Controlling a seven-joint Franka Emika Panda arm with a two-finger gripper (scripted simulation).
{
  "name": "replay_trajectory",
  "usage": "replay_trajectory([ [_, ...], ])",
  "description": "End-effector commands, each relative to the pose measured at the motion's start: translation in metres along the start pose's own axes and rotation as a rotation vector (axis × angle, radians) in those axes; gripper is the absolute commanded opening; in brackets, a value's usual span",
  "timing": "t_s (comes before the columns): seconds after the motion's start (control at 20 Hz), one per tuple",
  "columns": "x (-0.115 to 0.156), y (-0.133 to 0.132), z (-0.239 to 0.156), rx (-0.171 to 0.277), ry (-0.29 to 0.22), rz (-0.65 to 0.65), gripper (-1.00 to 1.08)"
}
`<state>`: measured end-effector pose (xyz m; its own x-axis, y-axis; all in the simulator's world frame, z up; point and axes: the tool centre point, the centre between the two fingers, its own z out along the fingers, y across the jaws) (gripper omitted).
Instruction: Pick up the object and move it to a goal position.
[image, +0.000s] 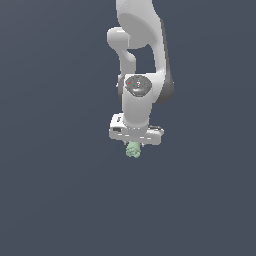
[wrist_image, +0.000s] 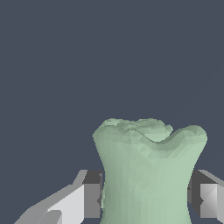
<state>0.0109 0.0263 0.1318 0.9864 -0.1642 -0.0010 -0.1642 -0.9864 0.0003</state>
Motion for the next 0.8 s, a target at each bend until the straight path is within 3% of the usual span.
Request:
replay_trajectory([
  [0.0,-0.011,0.0,-0.021,0.0,0.001,0.0,-1.0],
  [0.75,-0.081,-0.001,-0.158,0.0,0.001,0.0,-1.0],
])
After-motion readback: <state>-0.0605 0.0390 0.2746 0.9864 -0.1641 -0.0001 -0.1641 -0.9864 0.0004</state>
